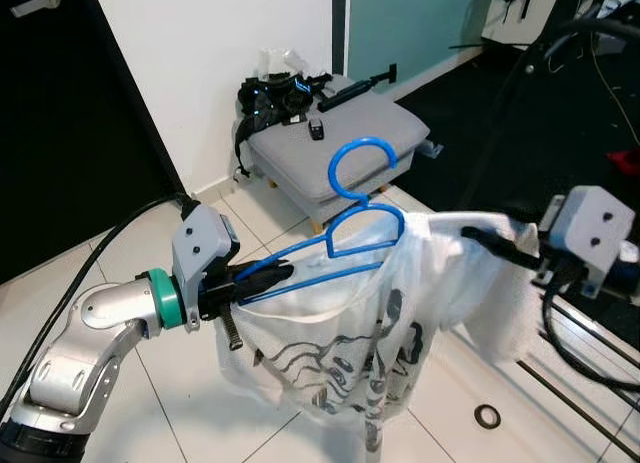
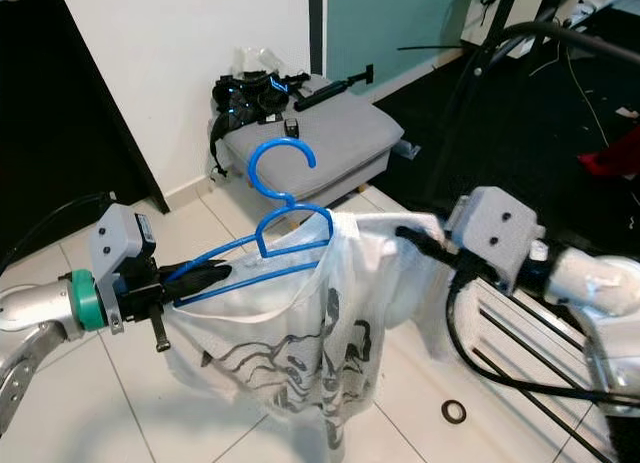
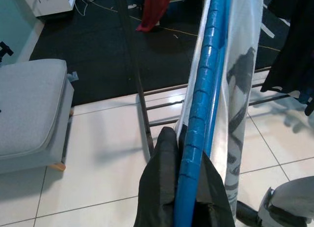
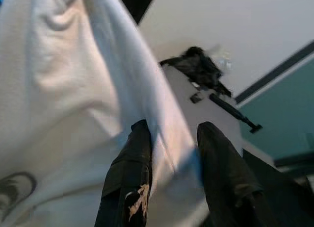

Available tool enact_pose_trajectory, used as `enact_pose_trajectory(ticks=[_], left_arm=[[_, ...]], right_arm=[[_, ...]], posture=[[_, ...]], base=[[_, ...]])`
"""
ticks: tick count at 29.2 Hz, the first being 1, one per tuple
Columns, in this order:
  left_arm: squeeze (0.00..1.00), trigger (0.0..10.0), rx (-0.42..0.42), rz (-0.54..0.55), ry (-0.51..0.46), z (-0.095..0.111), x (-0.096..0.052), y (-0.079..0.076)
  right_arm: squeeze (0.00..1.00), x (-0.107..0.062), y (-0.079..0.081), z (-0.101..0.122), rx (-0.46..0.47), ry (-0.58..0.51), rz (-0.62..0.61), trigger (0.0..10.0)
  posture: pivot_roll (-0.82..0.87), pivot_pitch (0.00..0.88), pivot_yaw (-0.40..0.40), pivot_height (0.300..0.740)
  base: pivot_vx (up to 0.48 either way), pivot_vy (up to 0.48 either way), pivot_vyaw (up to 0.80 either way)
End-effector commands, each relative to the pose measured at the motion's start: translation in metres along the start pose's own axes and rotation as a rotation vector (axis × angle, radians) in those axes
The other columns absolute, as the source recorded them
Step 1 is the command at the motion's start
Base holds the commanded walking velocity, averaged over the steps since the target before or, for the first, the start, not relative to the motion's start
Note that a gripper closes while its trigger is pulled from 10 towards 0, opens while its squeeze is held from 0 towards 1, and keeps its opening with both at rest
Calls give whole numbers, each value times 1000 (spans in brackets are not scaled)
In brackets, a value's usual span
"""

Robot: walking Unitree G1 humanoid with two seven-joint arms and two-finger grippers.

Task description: Hang hanger

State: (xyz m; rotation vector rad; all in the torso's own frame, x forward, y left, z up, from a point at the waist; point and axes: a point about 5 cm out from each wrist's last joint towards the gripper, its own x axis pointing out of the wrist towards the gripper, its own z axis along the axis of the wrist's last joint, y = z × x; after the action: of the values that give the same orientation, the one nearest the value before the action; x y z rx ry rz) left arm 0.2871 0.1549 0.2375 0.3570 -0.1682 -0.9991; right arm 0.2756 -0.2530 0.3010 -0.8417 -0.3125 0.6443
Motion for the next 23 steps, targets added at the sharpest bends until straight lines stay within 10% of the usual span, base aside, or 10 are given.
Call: enact_pose_trajectory(ticks=[1, 8, 14, 19, 23], left_arm=[[0, 0, 0, 9, -2, -1, -3, 1], [0, 0, 2, 19, -1, -2, -1, 2], [0, 0, 3, 39, 2, -3, -1, 3], [0, 0, -3, 61, -1, -4, 1, 2], [0, 0, -44, 105, -16, -4, 11, -2]], right_arm=[[0, -8, -5, 2, 52, -20, -23, 10000], [0, -19, -16, 3, 94, -29, -72, 10000], [0, -21, -32, -22, -25, 137, -365, 10000], [0, -18, -41, -9, 146, -81, -628, 10000], [0, 4, -1, -13, 274, -134, -581, 10000]], posture=[[-157, 198, 169, 740], [-163, 198, 170, 740], [-156, 199, 166, 740], [-156, 195, 162, 740], [-158, 190, 157, 740]], base=[[0, 0, 0], [0, 0, 0], [0, 0, 0], [0, 0, 0], [0, 0, 0]])
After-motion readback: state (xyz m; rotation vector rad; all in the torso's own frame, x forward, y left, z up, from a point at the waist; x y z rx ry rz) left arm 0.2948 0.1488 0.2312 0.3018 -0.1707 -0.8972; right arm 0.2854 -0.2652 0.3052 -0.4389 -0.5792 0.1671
